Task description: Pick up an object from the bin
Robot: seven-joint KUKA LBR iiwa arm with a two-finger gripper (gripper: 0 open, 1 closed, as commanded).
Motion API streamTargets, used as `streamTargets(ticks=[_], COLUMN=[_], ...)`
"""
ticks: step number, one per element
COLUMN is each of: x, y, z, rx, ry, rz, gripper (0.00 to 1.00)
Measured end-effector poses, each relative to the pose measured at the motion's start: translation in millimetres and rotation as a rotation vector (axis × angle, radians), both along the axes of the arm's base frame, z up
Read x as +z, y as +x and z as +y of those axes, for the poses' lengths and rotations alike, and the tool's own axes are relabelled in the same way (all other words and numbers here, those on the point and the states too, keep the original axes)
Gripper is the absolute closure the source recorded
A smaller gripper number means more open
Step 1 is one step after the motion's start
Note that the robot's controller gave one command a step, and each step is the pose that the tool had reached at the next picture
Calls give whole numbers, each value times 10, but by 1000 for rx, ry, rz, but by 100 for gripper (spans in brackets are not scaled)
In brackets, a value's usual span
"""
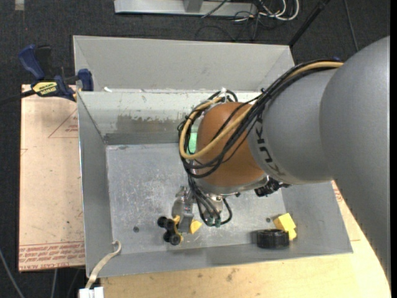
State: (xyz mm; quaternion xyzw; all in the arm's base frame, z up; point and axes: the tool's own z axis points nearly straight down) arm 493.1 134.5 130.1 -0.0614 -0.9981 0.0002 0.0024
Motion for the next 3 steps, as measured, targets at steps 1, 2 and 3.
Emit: streamTargets(ticks=[1, 2, 3], x=[79, 327, 1052], y=[139, 55, 493], z=[-204, -112, -122], rx=[-13, -24, -14], ry=[4, -2, 1], rz=[-19, 5, -5], gripper=[100, 100, 100])
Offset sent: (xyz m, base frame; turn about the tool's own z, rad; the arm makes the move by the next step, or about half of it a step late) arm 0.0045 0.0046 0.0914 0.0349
